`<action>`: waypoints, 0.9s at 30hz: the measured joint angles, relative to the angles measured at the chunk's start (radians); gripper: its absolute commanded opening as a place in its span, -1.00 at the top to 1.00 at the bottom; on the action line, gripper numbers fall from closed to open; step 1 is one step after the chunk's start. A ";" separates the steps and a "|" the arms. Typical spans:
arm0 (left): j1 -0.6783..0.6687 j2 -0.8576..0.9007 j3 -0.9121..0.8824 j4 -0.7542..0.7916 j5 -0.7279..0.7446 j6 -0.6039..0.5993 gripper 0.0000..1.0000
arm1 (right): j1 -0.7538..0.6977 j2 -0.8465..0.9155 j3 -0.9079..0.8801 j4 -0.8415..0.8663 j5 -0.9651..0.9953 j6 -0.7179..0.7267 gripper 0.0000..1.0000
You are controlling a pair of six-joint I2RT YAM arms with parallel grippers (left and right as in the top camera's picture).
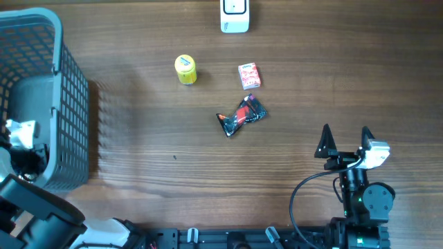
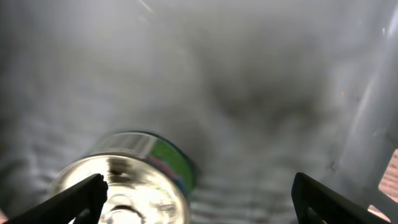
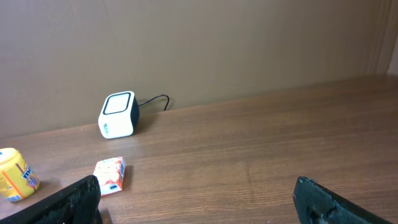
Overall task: Scan the item barcode
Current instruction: 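Lower the left gripper around the silver tin can and close it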
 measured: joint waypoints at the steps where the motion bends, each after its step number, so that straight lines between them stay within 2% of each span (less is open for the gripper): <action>1: -0.001 0.000 -0.006 0.006 0.002 0.003 -1.00 | 0.000 0.000 0.000 0.000 0.000 0.000 -1.00; 9: 0.004 -0.026 -0.008 0.035 -0.007 0.011 -1.00 | 0.000 0.000 0.000 0.000 0.000 0.000 -1.00; 13: 0.010 -0.032 -0.008 0.039 -0.086 0.006 -1.00 | 0.000 0.000 0.000 0.000 0.000 0.000 -1.00; 19: 0.024 -0.034 -0.008 0.077 -0.266 -0.074 -1.00 | 0.000 0.000 0.000 0.000 0.000 0.000 -1.00; 22: 0.050 -0.034 -0.008 0.067 -0.263 -0.115 -1.00 | 0.000 0.000 0.000 0.000 0.000 0.000 -1.00; 27: 0.098 -0.031 -0.008 0.059 -0.179 -0.212 -1.00 | 0.000 0.000 0.000 0.000 0.000 0.000 -1.00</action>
